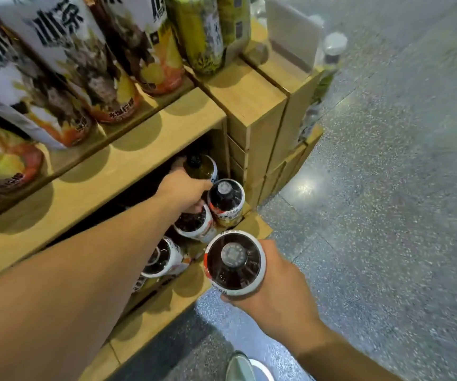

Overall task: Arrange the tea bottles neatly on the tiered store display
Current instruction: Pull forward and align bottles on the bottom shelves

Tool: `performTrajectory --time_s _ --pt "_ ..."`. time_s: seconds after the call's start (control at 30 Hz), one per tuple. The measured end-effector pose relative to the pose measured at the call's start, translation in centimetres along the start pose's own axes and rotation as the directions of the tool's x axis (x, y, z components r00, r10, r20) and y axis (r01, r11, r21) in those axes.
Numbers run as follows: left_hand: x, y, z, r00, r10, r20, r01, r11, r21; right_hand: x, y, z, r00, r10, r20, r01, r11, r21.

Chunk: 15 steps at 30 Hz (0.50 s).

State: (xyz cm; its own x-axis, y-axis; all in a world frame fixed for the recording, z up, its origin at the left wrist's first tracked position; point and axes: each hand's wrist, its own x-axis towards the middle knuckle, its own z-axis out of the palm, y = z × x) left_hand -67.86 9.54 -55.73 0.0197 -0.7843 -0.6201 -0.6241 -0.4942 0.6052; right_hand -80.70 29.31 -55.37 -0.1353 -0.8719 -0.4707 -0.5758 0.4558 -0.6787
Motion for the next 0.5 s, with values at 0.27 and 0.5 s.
performTrajectory --time_s 0.27,0.5 --pt "4.1 0.7 1.3 0.964 -0.159 0.213 0.262 0.708 -0.656 1.8 1.5 1.0 0.999 0.015 -0.032 -0.012 0.997 0.07" --pt "2.4 0.8 1.6 0.976 -0.197 0.09 0.181 0.514 -0.839 2.2 0.1 0.9 1.0 0.002 -0.027 0.0 0.999 0.049"
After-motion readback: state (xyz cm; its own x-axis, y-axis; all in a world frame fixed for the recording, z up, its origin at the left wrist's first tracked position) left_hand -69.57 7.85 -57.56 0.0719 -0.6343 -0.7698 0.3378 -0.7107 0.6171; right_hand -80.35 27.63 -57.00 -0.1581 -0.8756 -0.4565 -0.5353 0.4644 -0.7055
